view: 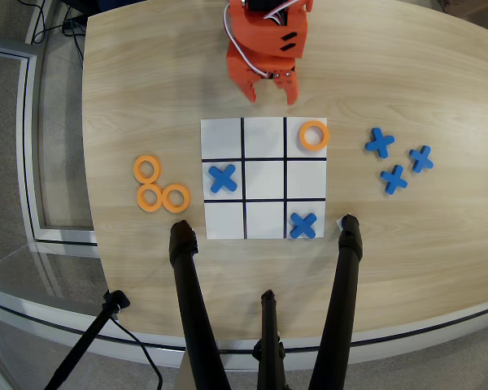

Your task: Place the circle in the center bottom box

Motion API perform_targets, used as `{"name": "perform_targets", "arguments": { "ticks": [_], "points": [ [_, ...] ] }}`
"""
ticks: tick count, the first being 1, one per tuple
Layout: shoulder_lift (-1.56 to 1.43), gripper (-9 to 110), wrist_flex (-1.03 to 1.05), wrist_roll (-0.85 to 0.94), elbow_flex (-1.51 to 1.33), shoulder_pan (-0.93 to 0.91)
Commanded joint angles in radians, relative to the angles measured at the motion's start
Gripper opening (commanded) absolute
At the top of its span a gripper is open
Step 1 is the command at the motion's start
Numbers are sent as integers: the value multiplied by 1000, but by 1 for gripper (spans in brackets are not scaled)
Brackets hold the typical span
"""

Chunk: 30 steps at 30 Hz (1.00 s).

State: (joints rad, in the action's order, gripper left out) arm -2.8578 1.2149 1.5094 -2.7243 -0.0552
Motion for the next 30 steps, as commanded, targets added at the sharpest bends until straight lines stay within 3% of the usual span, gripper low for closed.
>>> {"name": "perform_targets", "arguments": {
  "ticks": [1, 15, 30],
  "points": [
    [129, 23, -75, -44, 164, -37],
    [1078, 25, -225, -135, 991, -227],
    [1555, 25, -331, -71, 1239, -330]
  ]
}}
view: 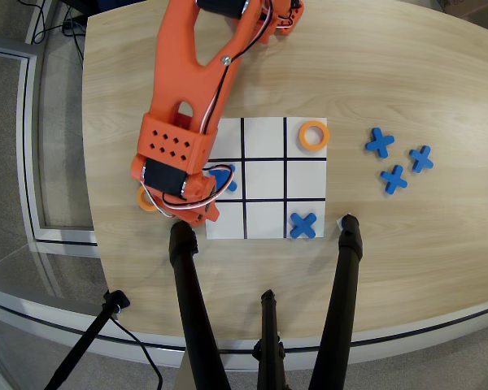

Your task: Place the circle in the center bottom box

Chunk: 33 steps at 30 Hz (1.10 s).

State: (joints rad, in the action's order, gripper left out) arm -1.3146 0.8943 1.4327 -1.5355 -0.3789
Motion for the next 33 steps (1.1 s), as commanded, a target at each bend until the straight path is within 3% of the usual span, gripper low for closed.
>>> {"name": "perform_targets", "arguments": {
  "ticks": [1, 33],
  "points": [
    [23, 25, -11, 6, 57, -8],
    [149, 25, -57, 97, 126, -52]
  ]
}}
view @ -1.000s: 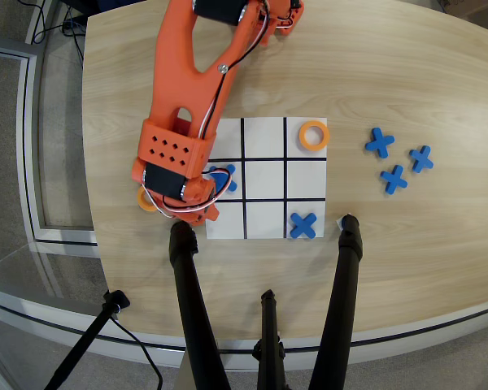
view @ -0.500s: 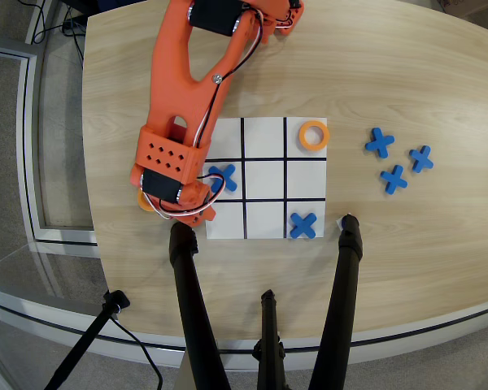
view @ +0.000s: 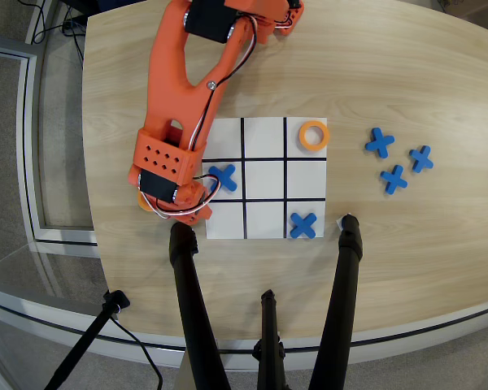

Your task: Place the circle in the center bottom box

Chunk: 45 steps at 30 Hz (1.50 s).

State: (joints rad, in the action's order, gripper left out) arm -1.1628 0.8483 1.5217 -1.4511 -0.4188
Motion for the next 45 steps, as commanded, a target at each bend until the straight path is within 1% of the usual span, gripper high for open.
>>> {"name": "perform_targets", "arguments": {
  "ticks": [1, 45],
  "points": [
    [2, 25, -17, 8, 41, -12],
    [97, 25, -12, 2, 54, 0]
  ]
}}
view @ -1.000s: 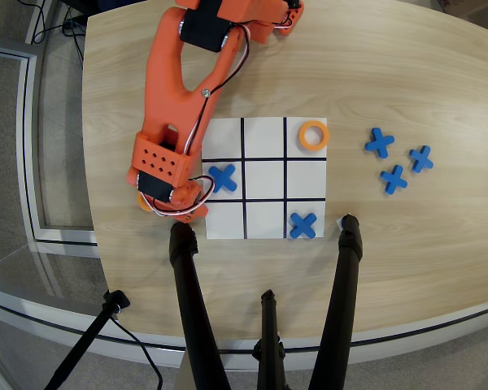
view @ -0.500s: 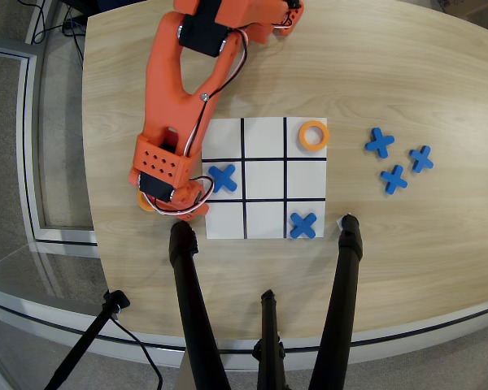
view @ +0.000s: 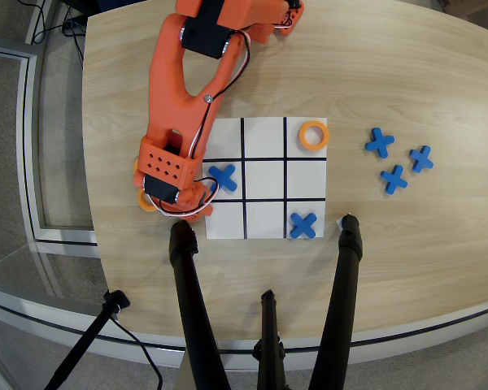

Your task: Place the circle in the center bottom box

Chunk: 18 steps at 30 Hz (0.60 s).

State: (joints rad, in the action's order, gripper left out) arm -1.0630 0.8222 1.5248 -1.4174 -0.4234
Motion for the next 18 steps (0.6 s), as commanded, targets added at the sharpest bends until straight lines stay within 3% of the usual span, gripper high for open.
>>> {"name": "perform_targets", "arguments": {
  "ticks": [1, 18],
  "points": [
    [-3, 25, 23, -2, 20, 3],
    [-3, 25, 155, -2, 15, -17]
  ]
}}
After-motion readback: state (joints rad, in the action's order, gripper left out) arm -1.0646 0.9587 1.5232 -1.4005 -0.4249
